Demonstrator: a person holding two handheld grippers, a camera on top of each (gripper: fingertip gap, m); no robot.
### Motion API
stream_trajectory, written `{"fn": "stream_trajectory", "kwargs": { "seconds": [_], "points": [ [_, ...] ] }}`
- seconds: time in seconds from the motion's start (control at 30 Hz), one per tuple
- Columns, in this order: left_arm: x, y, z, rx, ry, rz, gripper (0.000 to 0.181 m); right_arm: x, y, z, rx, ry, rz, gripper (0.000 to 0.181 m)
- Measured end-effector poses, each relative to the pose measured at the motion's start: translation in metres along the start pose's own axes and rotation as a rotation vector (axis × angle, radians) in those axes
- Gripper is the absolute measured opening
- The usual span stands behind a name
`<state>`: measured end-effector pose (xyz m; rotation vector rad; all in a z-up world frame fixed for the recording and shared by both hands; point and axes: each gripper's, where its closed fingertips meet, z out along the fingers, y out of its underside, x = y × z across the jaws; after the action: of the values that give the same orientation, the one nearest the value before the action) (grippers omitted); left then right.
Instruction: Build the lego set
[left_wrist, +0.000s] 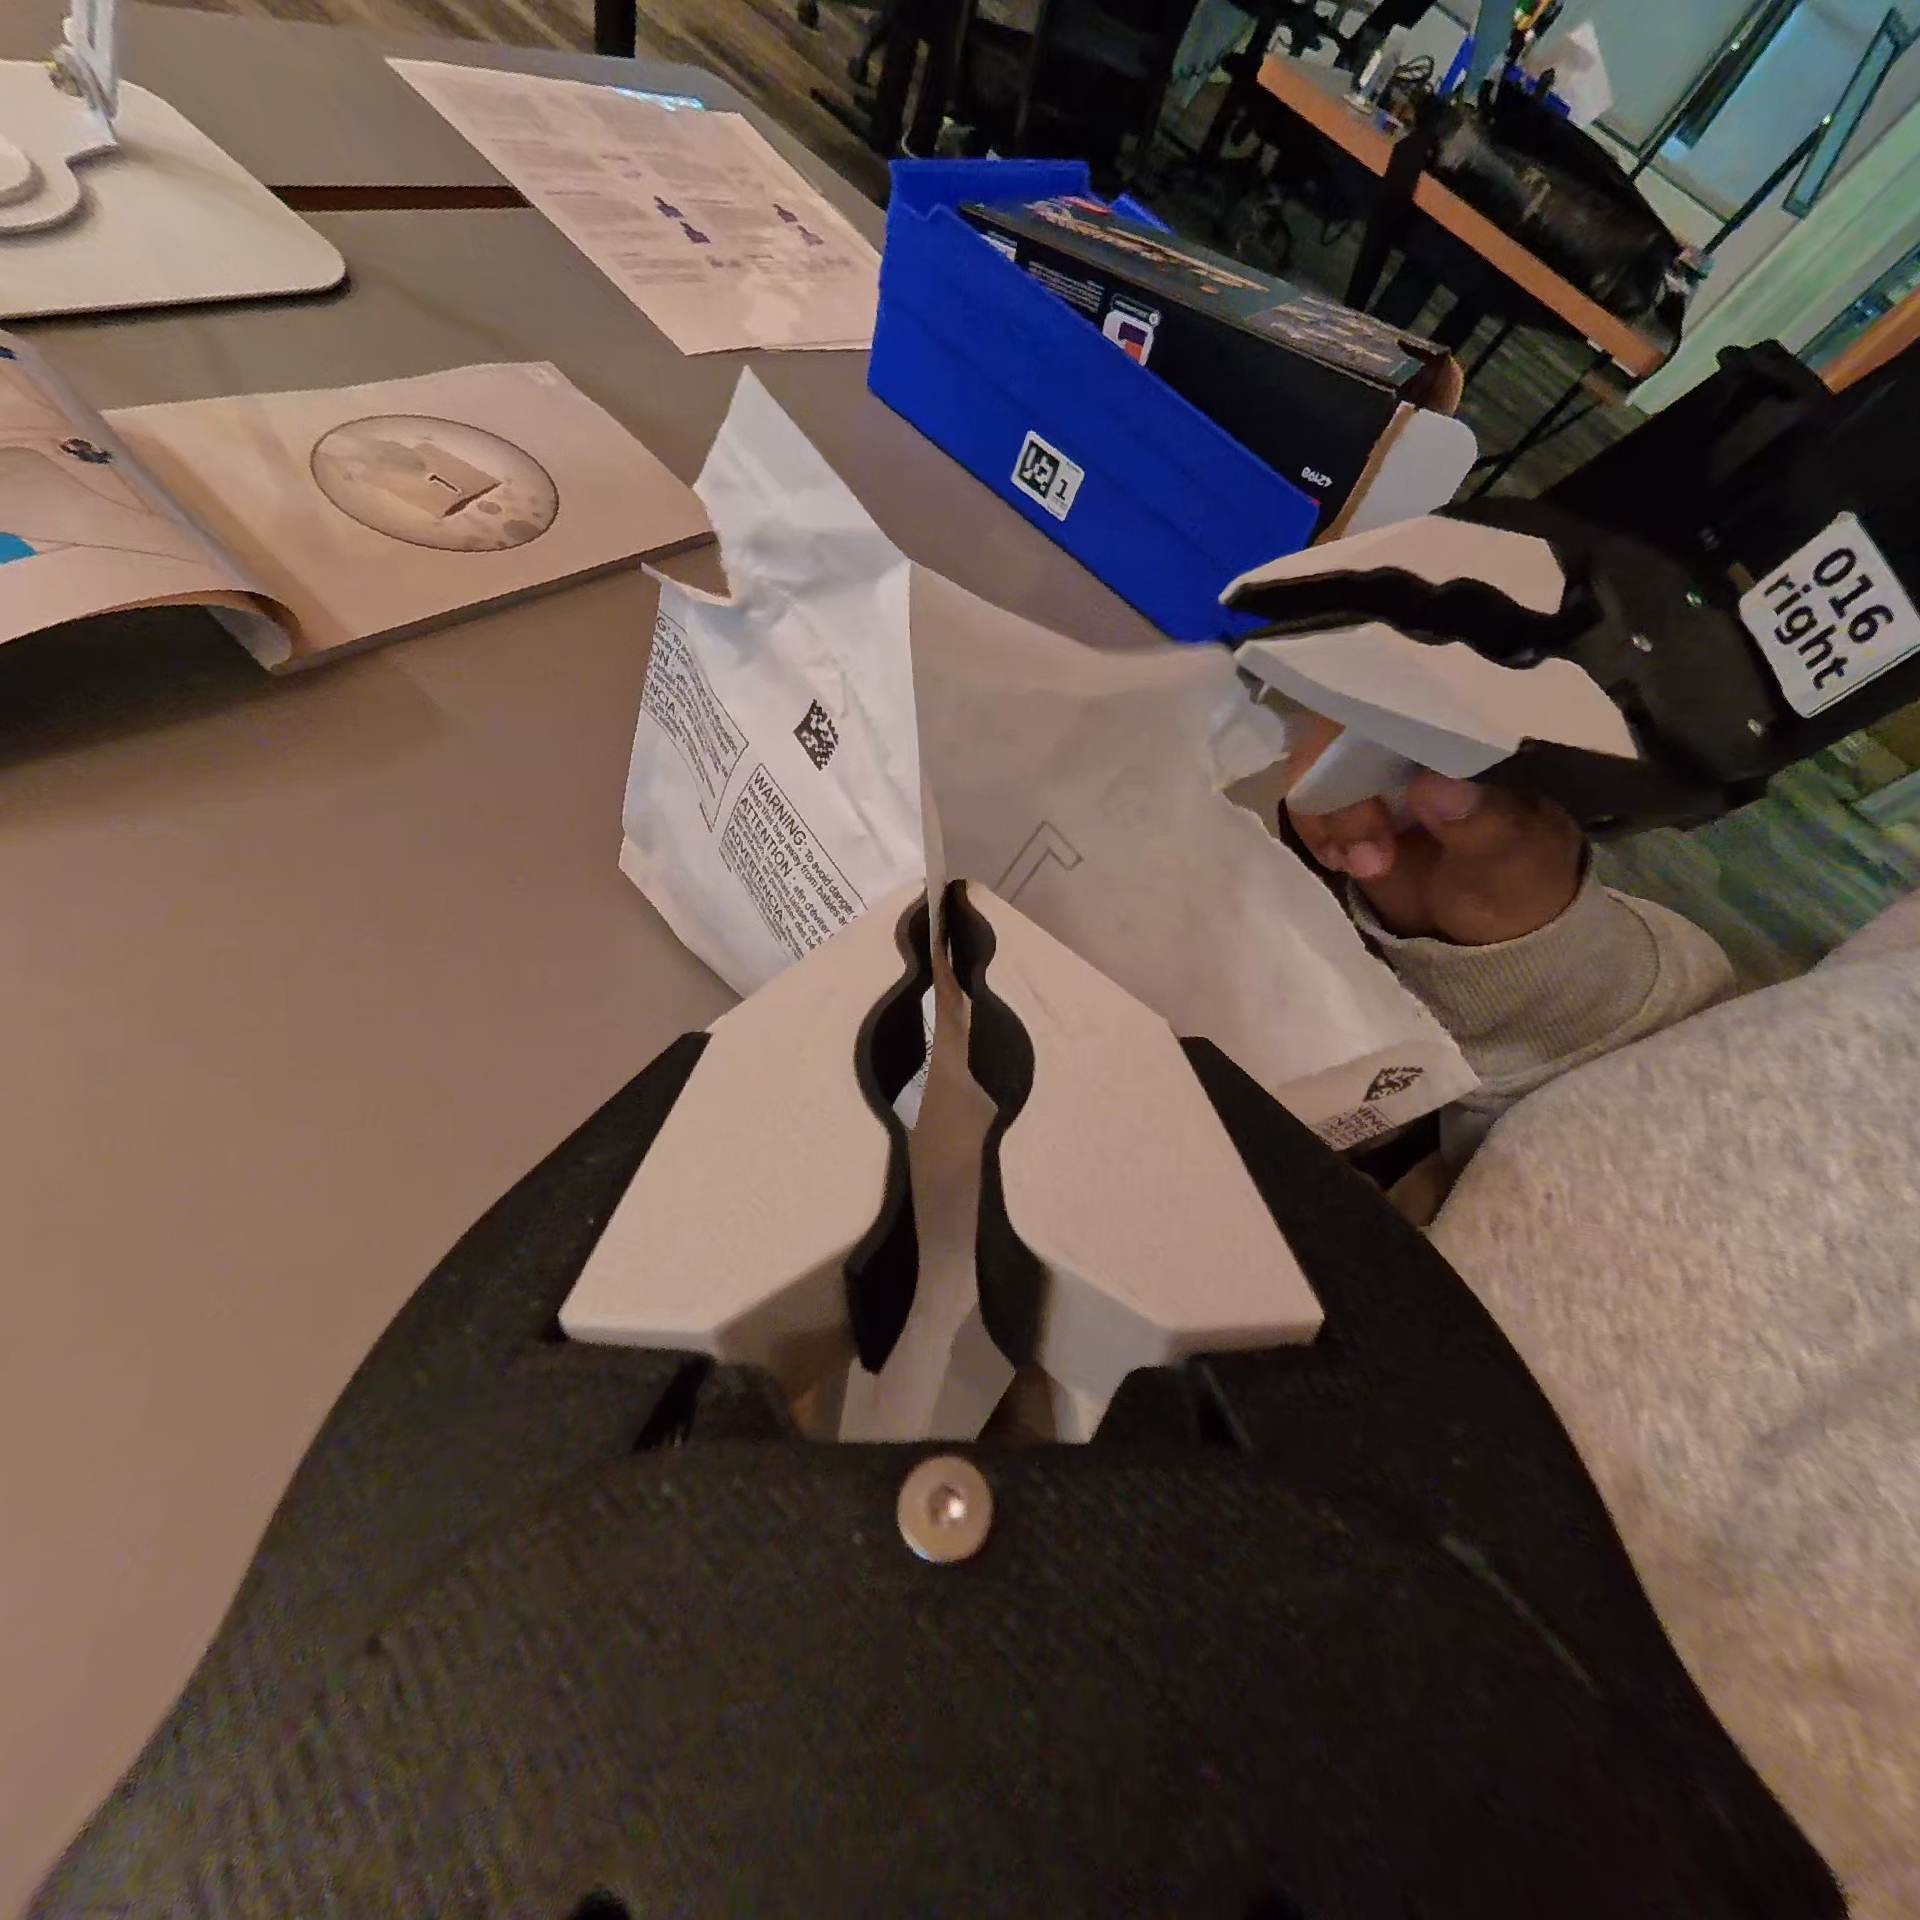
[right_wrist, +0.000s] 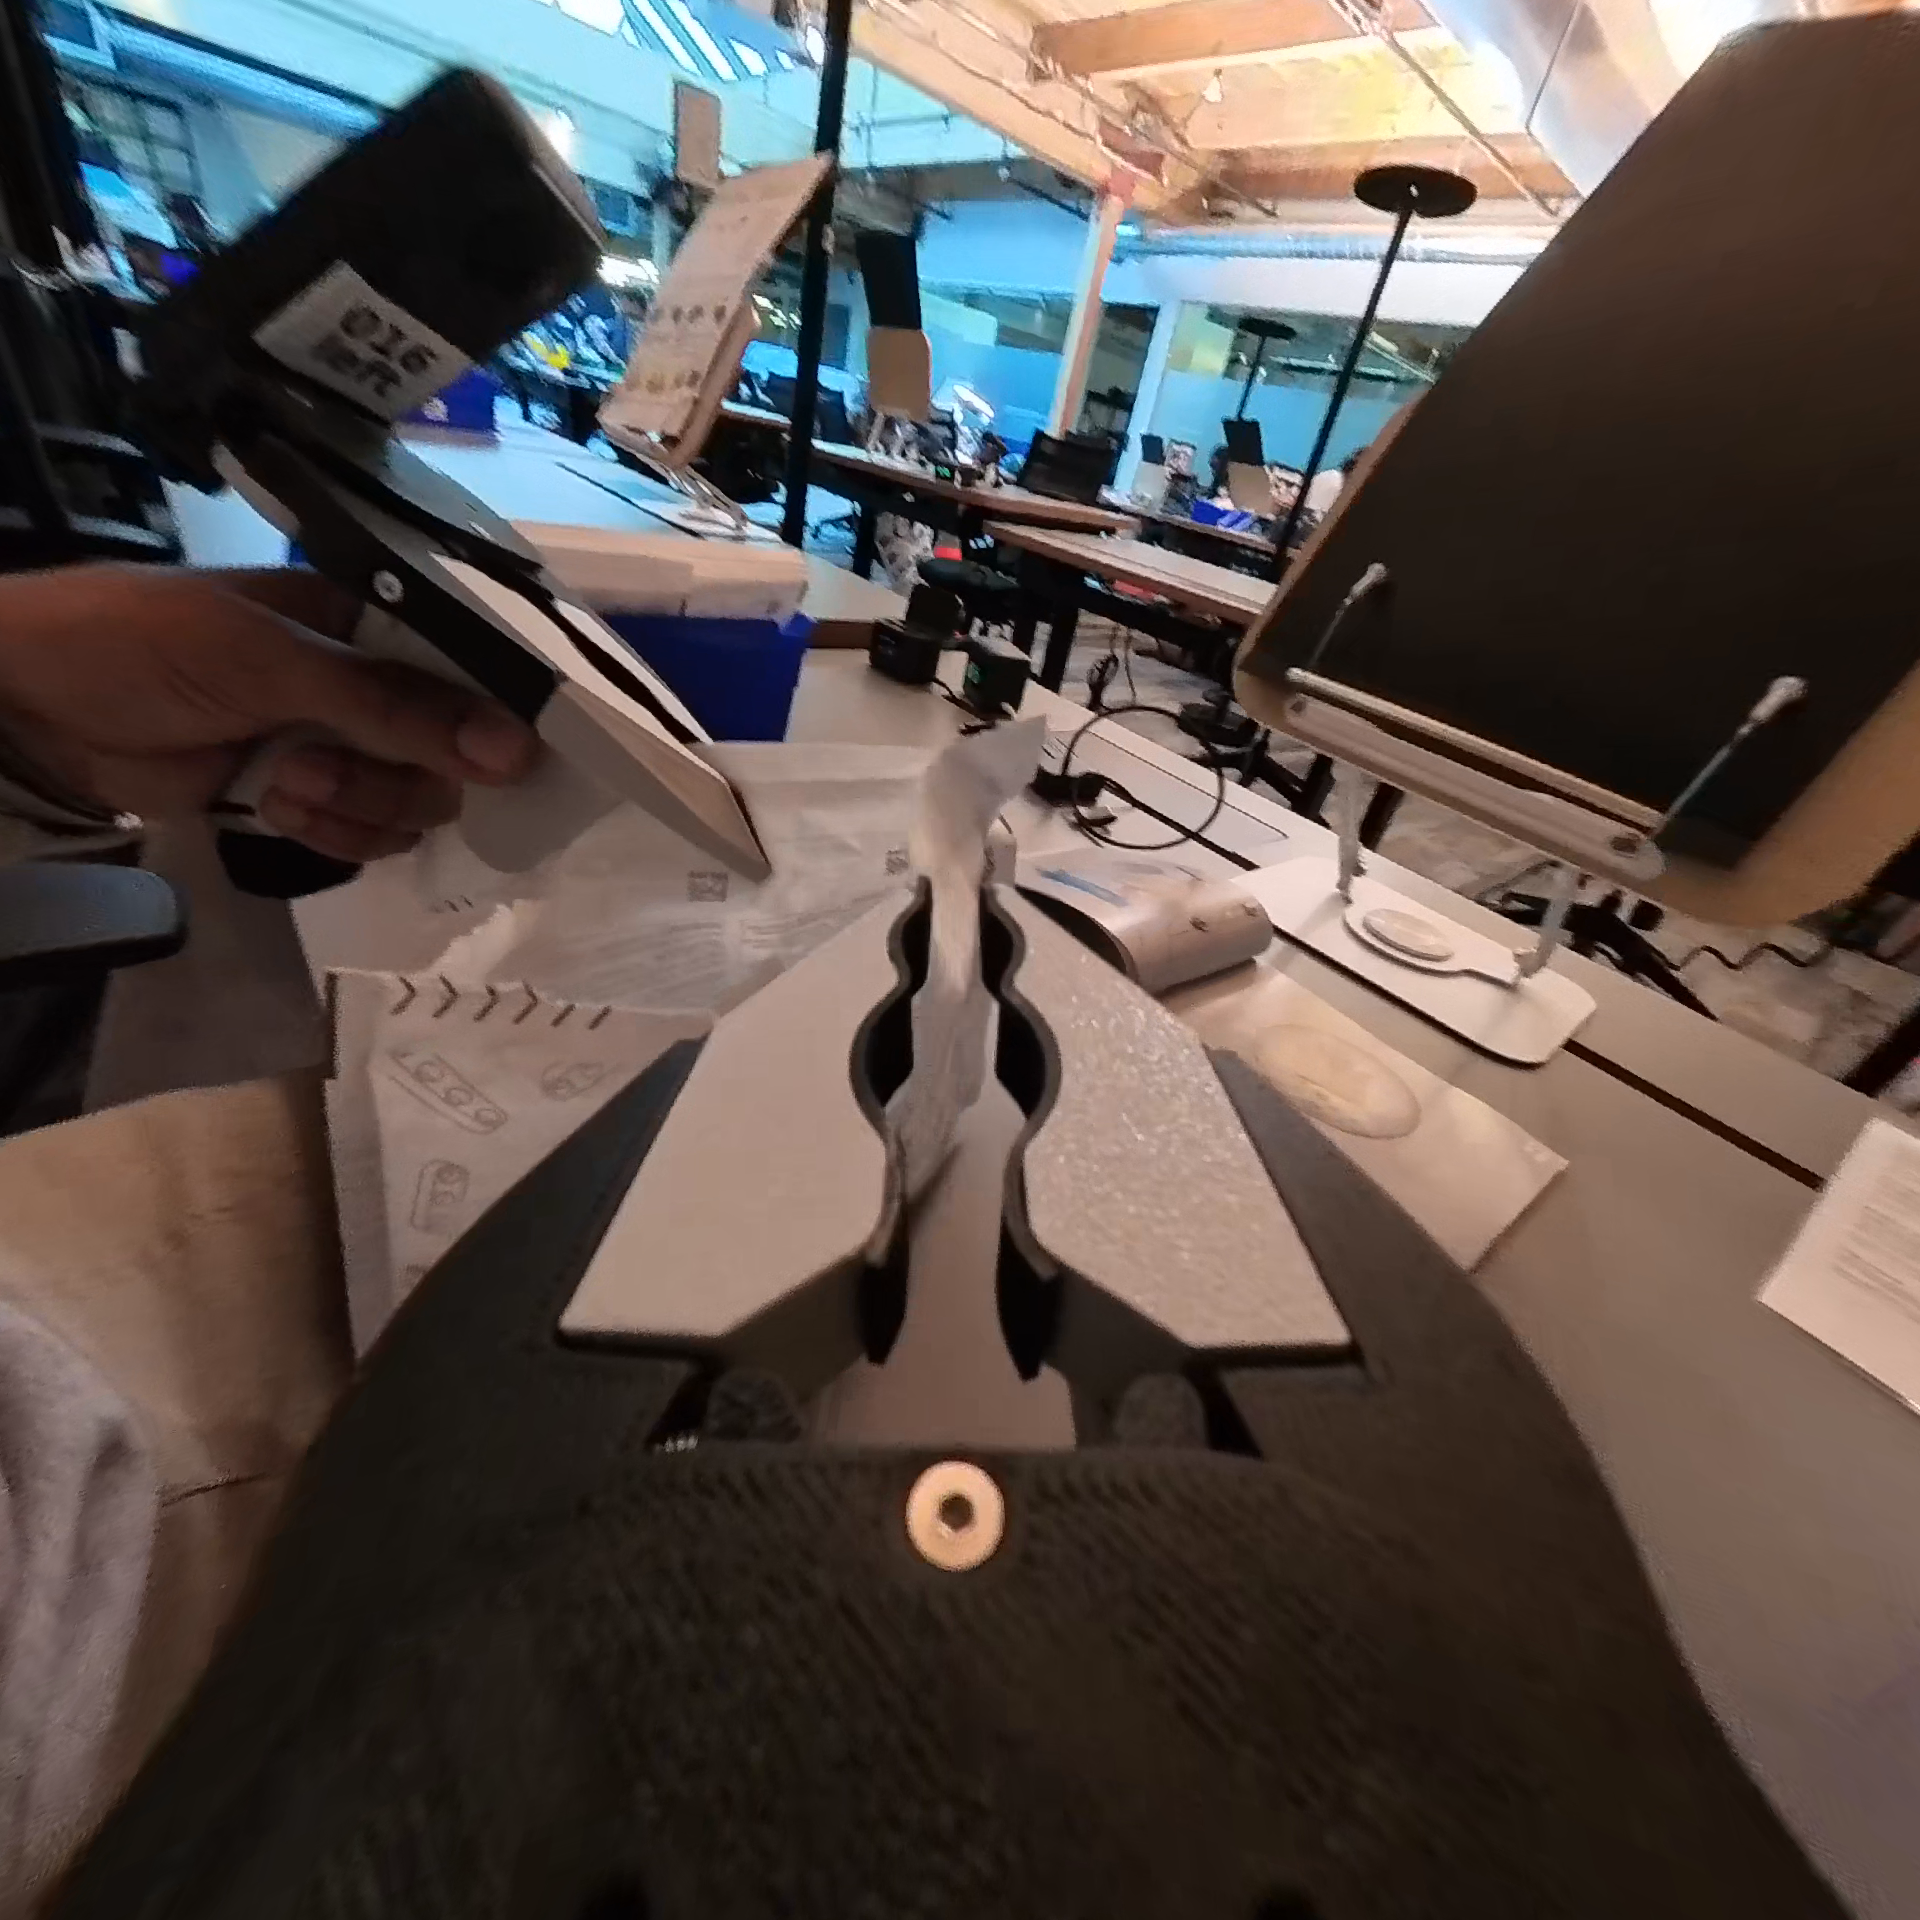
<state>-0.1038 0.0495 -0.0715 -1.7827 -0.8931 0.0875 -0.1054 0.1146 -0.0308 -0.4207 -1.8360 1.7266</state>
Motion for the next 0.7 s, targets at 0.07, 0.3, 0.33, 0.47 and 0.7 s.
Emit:
{"fn": "stream_trajectory", "kwargs": {
  "seconds": [0.07, 0.3, 0.33, 0.47, 0.7],
  "points": [
    [0.002, 0.000, 0.001, 0.003, 0.007, -0.001, 0.000, -0.004, -0.007, -0.002, 0.041, -0.035, 0.024, 0.007],
    [0.007, -0.004, 0.004, 0.028, 0.049, -0.042, 0.000, -0.022, -0.031, -0.008, 0.044, -0.228, 0.277, 0.018],
    [0.007, -0.004, 0.005, 0.029, 0.058, -0.053, 0.000, -0.027, -0.036, -0.009, 0.023, -0.260, 0.325, 0.018],
    [0.014, -0.005, 0.006, 0.003, 0.117, -0.099, 0.000, -0.046, -0.028, -0.003, -0.182, -0.304, 0.354, 0.014],
    [0.019, -0.015, -0.003, 0.065, 0.128, -0.102, 0.000, -0.070, 0.054, 0.010, -0.663, -0.304, 0.261, 0.021]
  ]
}}
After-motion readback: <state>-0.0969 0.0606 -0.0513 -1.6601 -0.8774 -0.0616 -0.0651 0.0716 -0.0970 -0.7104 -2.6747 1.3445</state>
